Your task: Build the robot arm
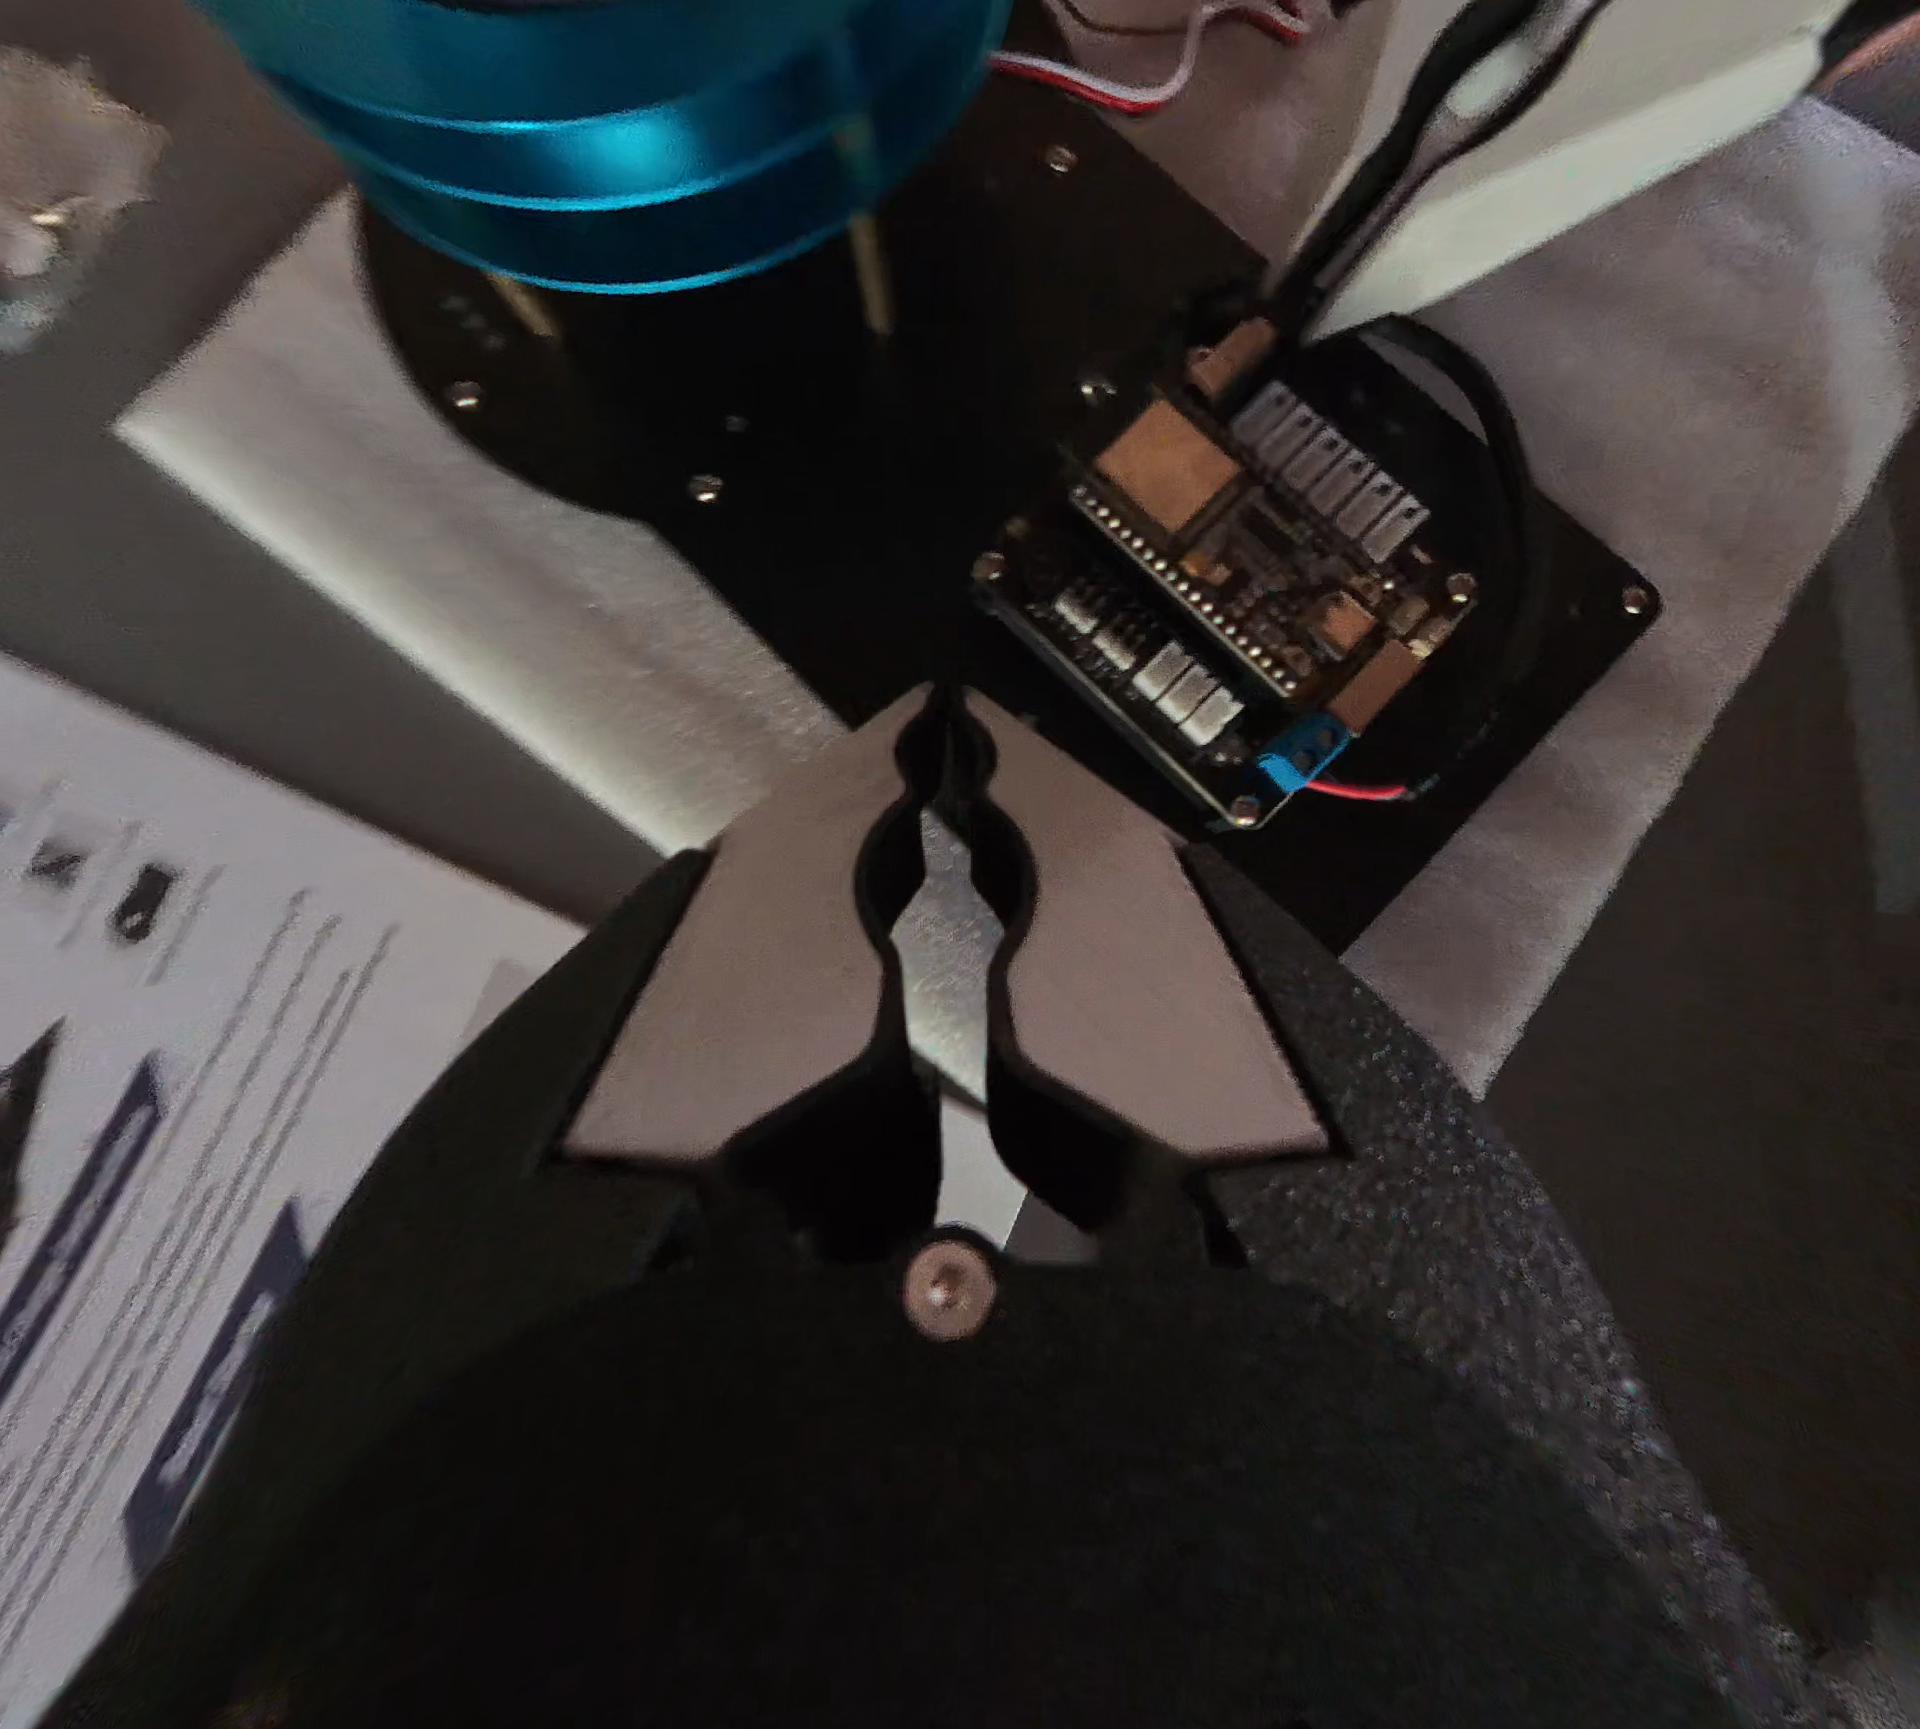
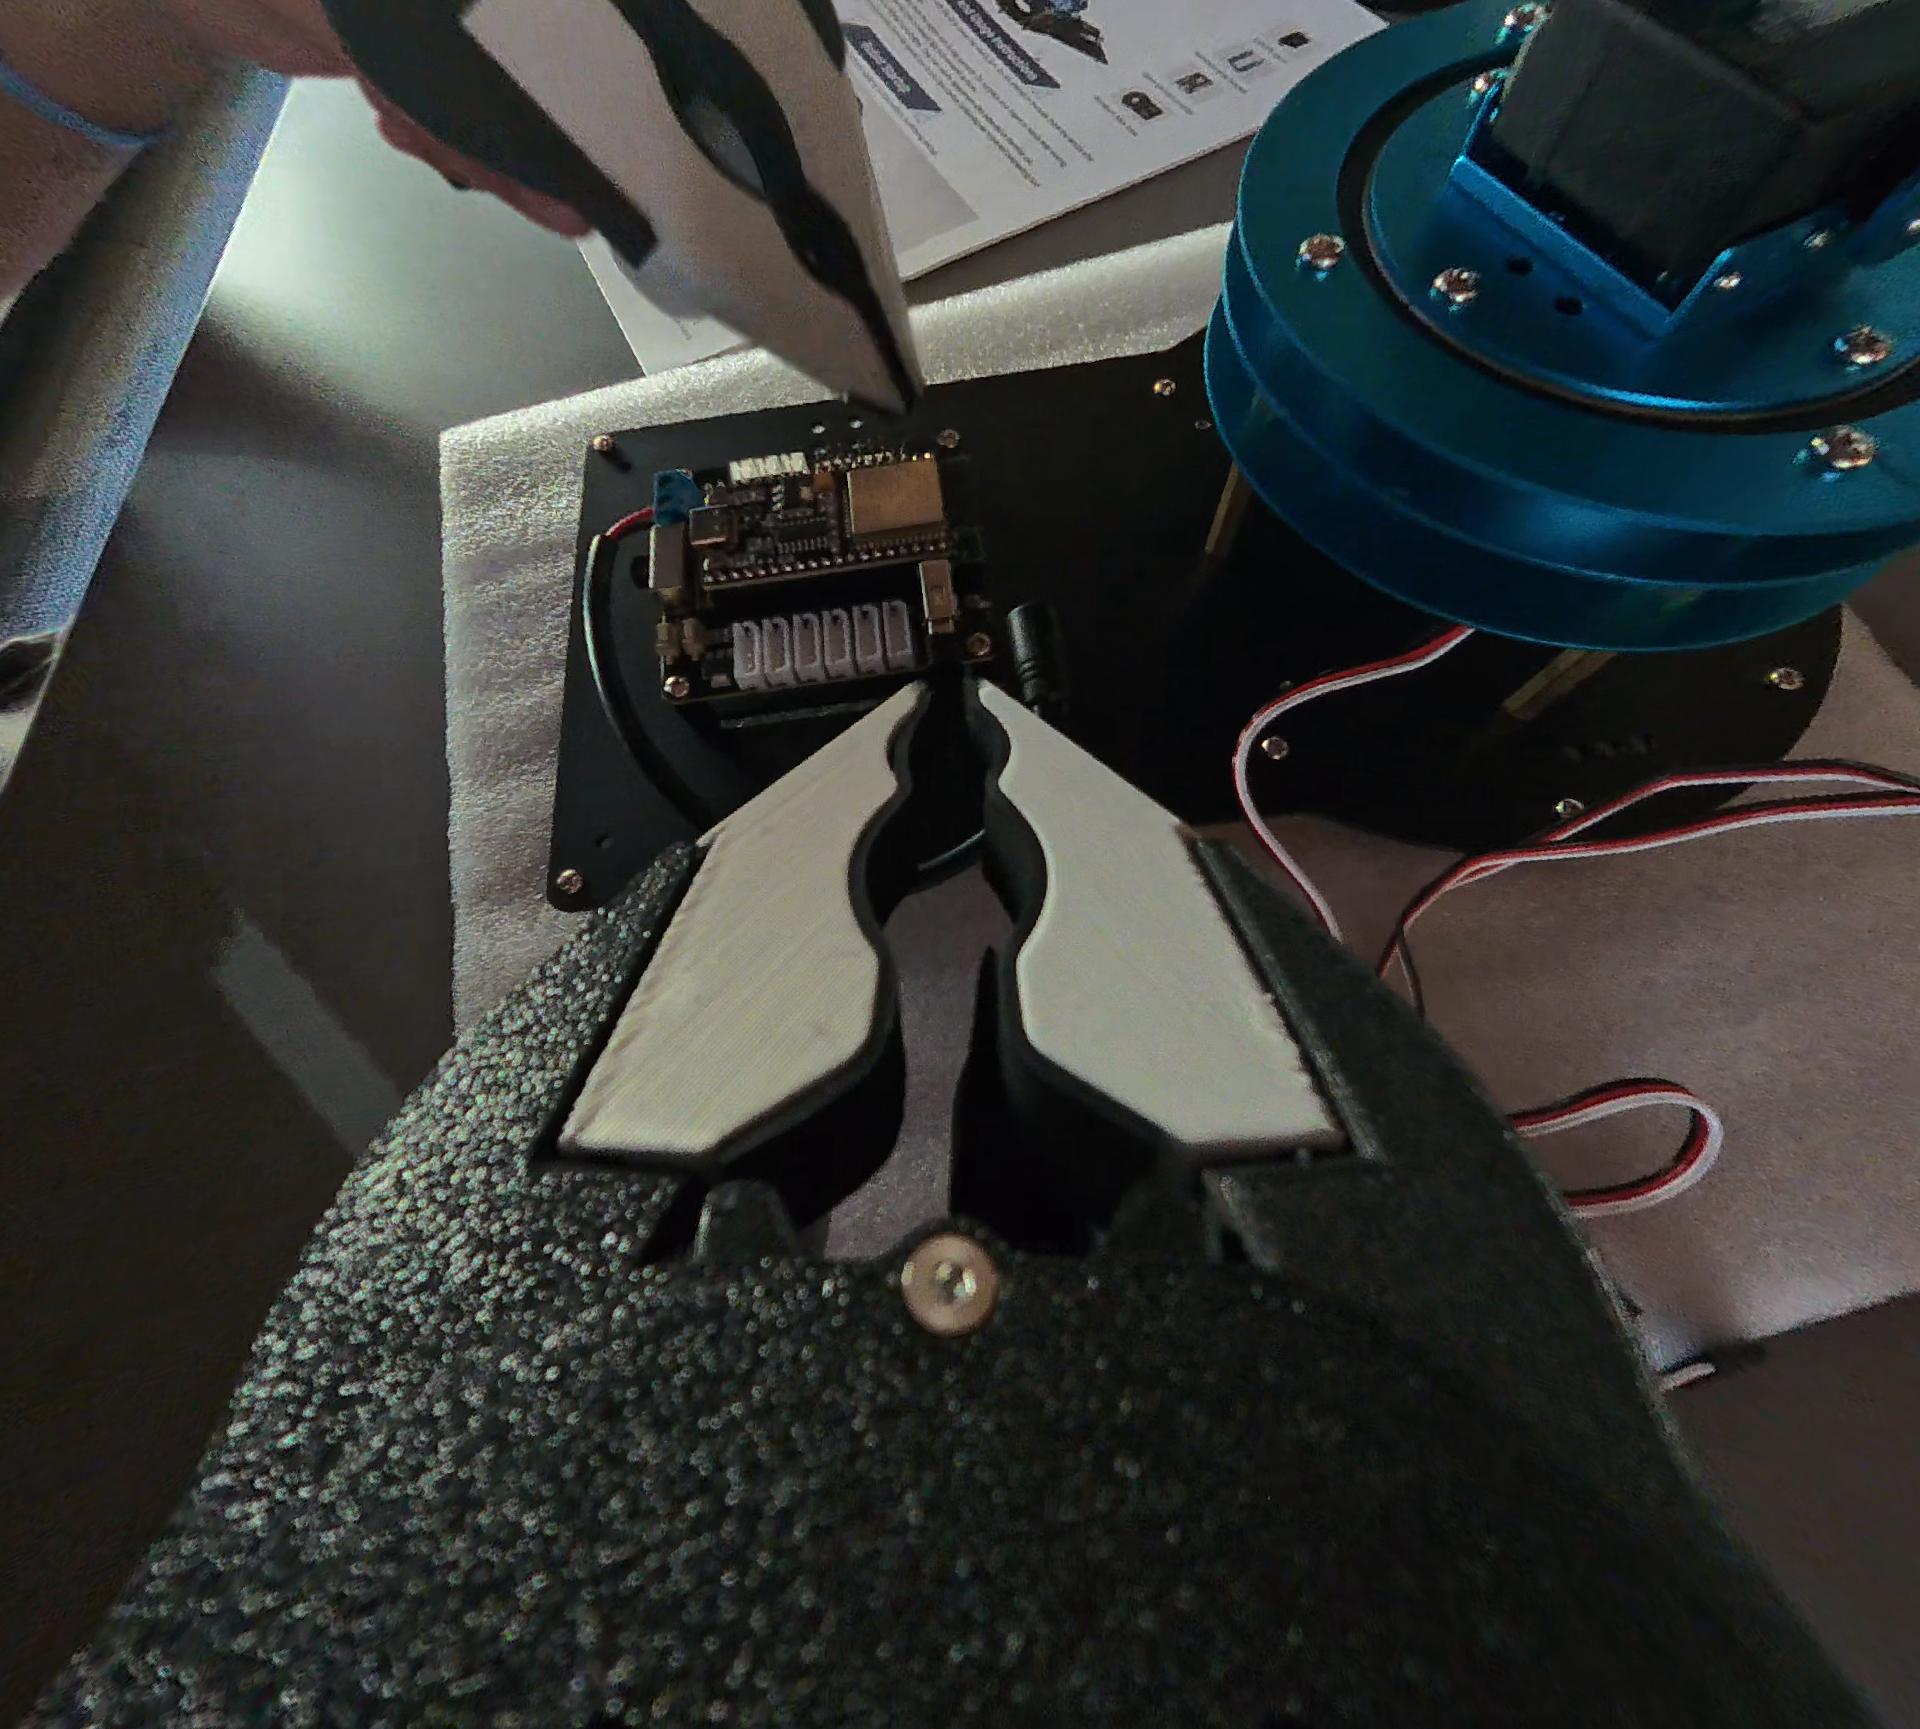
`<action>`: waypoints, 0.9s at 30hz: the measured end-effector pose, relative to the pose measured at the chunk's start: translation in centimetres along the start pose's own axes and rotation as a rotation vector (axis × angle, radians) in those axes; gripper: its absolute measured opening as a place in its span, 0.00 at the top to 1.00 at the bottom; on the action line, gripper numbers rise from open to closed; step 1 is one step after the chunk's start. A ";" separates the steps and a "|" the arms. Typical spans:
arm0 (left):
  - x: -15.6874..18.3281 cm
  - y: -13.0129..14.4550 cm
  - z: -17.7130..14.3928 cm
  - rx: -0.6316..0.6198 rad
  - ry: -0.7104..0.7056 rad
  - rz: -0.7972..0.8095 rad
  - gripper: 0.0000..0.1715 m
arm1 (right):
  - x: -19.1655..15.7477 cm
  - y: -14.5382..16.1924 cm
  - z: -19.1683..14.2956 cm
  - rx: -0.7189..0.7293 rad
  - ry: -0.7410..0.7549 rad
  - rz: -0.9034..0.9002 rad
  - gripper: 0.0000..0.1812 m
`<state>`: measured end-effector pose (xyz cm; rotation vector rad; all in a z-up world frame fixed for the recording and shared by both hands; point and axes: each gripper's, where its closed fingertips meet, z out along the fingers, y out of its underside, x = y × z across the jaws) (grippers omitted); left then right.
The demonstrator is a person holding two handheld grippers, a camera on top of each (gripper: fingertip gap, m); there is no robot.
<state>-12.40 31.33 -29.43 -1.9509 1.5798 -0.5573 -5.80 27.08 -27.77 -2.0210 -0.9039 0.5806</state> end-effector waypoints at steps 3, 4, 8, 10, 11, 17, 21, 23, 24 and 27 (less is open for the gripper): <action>1.3 -0.3 0.5 0.011 0.089 0.036 1.00 | 0.0 -0.1 0.0 0.010 -0.011 -0.004 0.99; 1.6 -0.4 0.5 0.020 0.109 0.051 1.00 | 0.0 -0.1 0.1 0.014 -0.014 -0.001 0.99; 1.8 -0.4 0.7 0.054 0.134 0.090 1.00 | 0.0 -0.1 0.1 0.018 -0.021 -0.018 1.00; 1.8 -0.5 0.7 0.074 0.150 0.091 1.00 | 0.1 0.0 0.1 0.015 -0.024 -0.020 1.00; 1.9 -0.5 0.7 0.083 0.154 0.092 1.00 | 0.1 0.0 0.1 0.015 -0.028 -0.011 1.00; 1.9 -0.5 0.7 0.120 0.171 0.064 1.00 | 0.1 -0.1 0.2 0.010 -0.029 0.003 1.00; 1.9 -0.5 0.7 0.111 0.151 0.083 1.00 | 0.1 0.0 0.2 0.008 -0.013 0.002 1.00; 1.9 -0.5 0.7 0.105 0.144 0.088 1.00 | 0.1 -0.1 0.2 0.007 -0.013 0.005 1.00; 1.9 -0.5 0.7 0.102 0.141 0.093 1.00 | 0.1 -0.1 0.2 0.009 -0.019 0.014 1.00; 1.9 -0.5 0.7 0.106 0.151 0.083 1.00 | 0.1 0.0 0.2 0.010 -0.015 0.031 1.00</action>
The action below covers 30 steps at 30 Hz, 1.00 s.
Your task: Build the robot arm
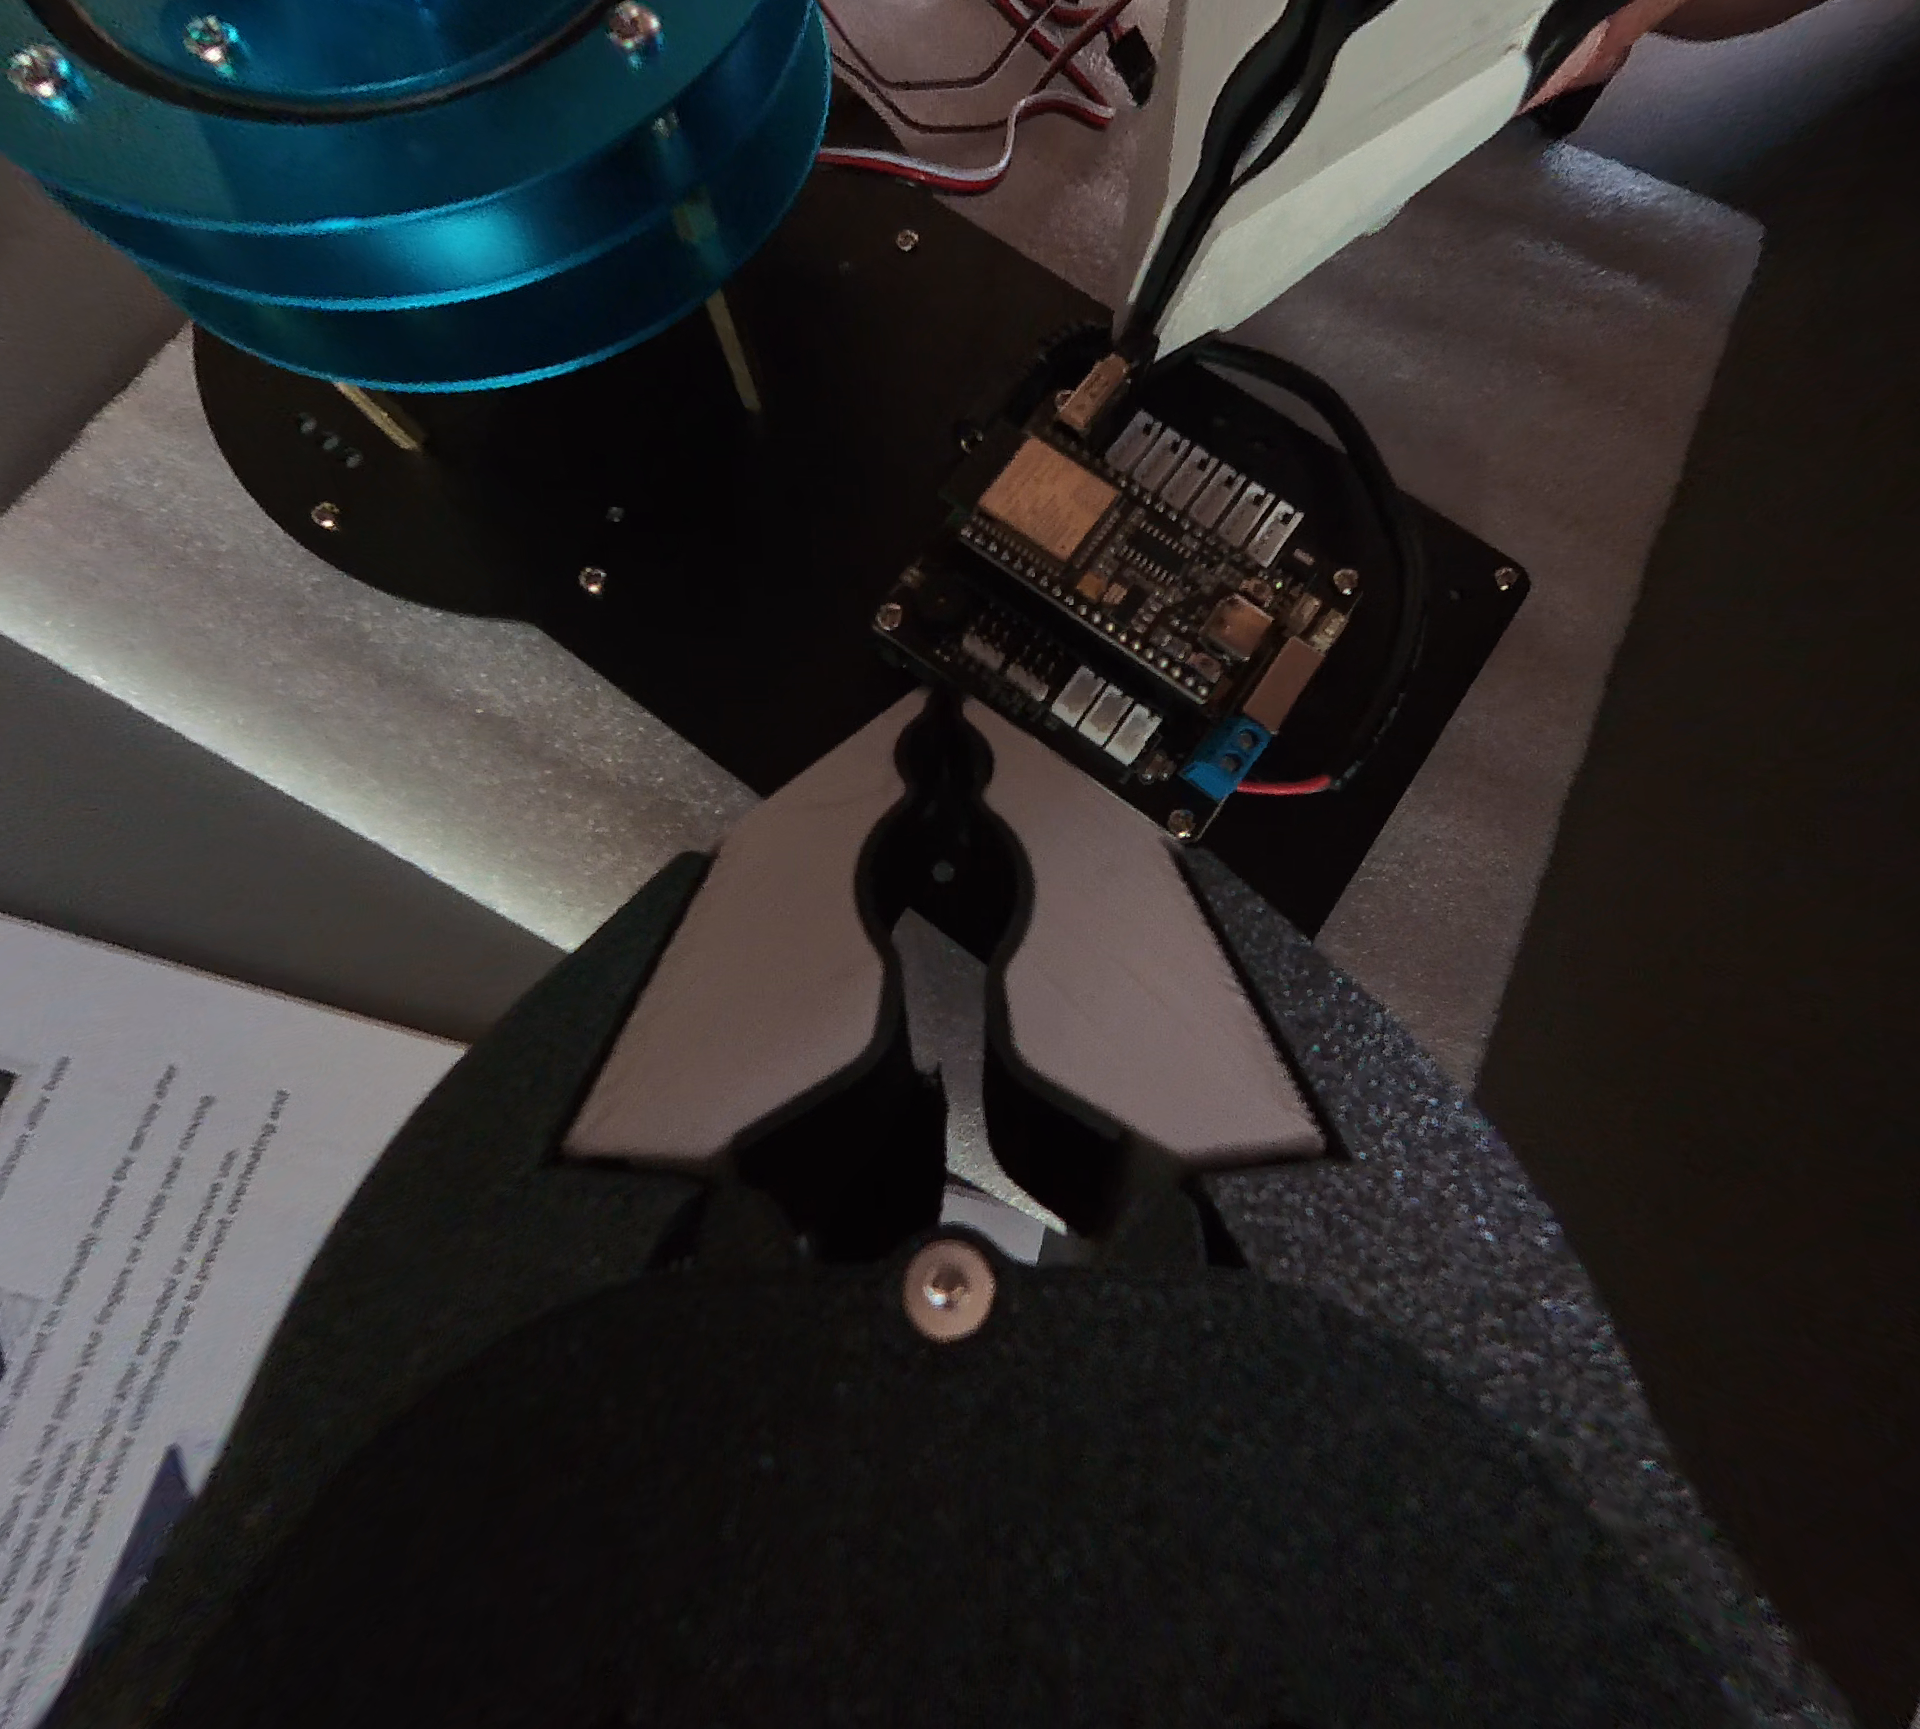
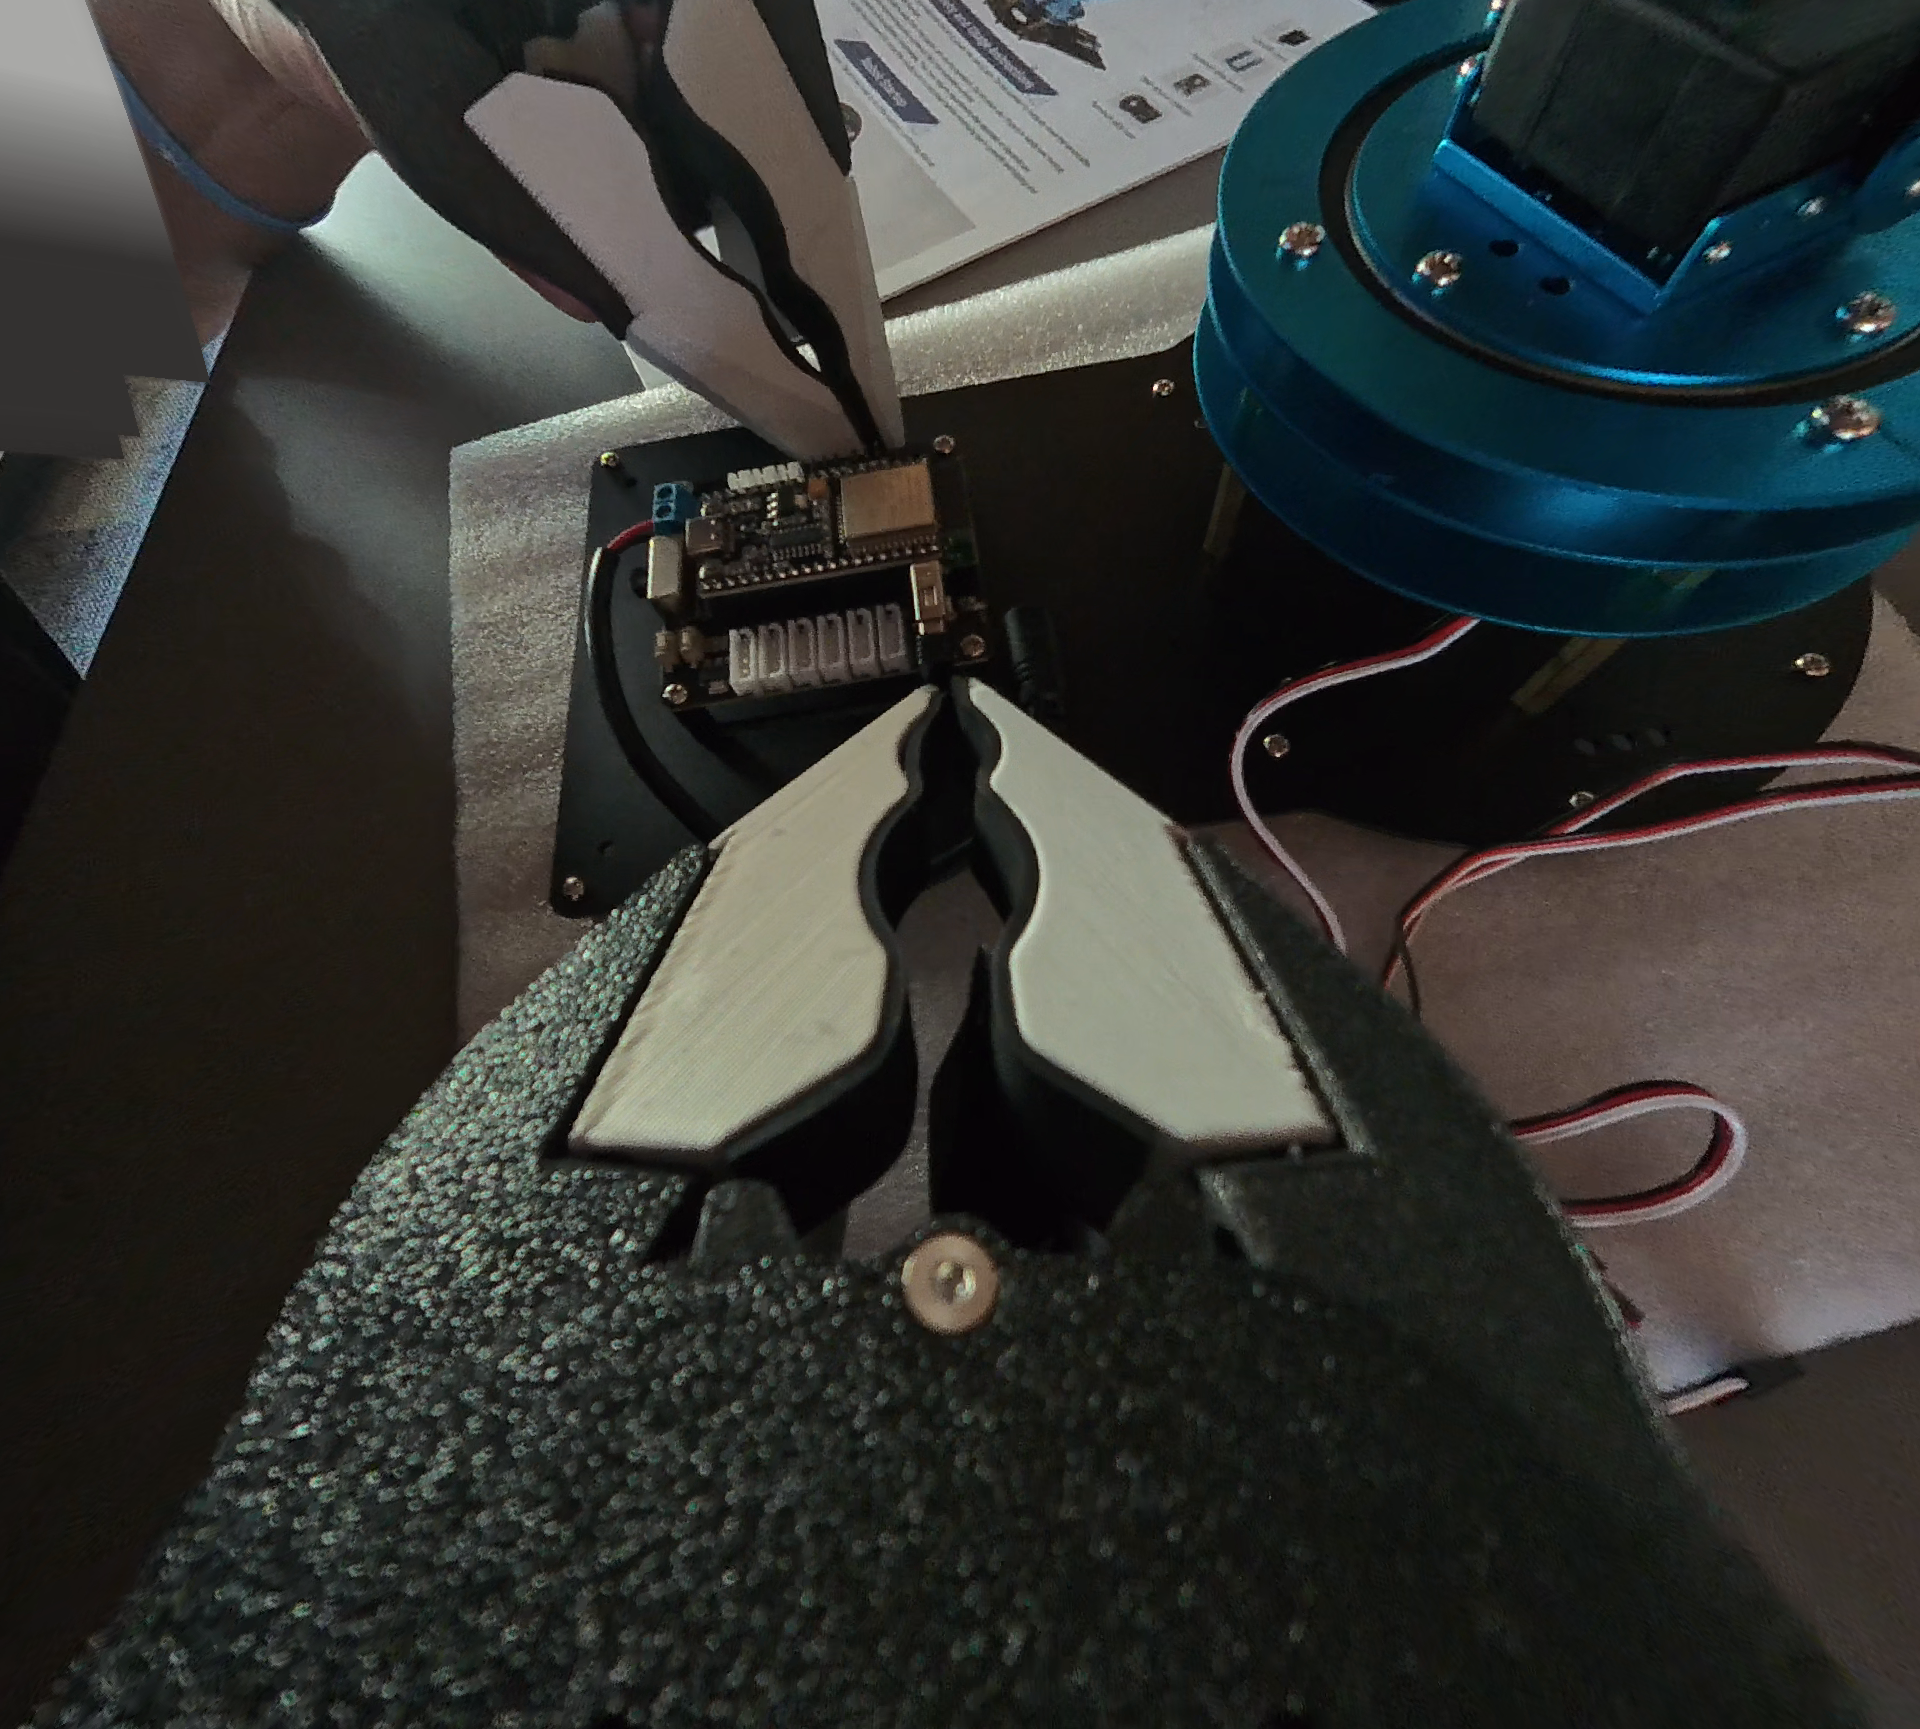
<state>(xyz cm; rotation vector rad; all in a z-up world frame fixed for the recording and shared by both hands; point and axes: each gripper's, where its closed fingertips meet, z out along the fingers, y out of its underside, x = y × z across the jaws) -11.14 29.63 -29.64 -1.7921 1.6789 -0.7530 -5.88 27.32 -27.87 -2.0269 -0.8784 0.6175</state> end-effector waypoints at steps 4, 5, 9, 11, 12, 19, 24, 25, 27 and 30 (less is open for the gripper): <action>0.1 0.0 0.0 0.027 0.037 -0.013 1.00 | 0.0 -0.1 -0.4 0.020 -0.018 -0.032 1.00; 0.1 0.0 0.0 0.026 0.029 0.000 1.00 | -0.3 -0.7 -0.8 0.053 -0.037 -0.045 1.00; 0.2 0.0 -0.1 0.035 0.028 0.003 1.00 | -0.4 -0.3 -0.2 0.030 -0.024 -0.077 0.94; 0.2 0.0 -0.1 0.038 0.030 0.004 1.00 | -0.3 -0.7 -0.1 0.044 -0.007 -0.095 0.97; 0.2 0.0 -0.1 0.036 0.022 0.015 1.00 | -0.2 -0.7 0.0 0.041 -0.009 -0.098 0.97; 0.1 0.0 0.0 0.036 0.011 0.053 1.00 | -0.2 -0.7 0.1 0.015 -0.076 -0.107 0.97; 0.1 0.0 0.1 0.033 0.016 0.060 1.00 | -0.1 -0.7 0.1 0.012 -0.082 -0.099 0.97; 0.1 0.0 0.1 0.042 0.030 0.046 1.00 | -0.2 -0.7 0.1 0.015 -0.082 -0.099 0.97; 0.1 0.0 0.1 0.049 0.042 0.030 1.00 | -0.2 -0.7 0.1 0.018 -0.084 -0.090 0.97; 0.0 0.0 0.0 0.044 0.025 0.044 1.00 | 0.0 -0.8 -0.1 0.015 -0.074 -0.071 0.94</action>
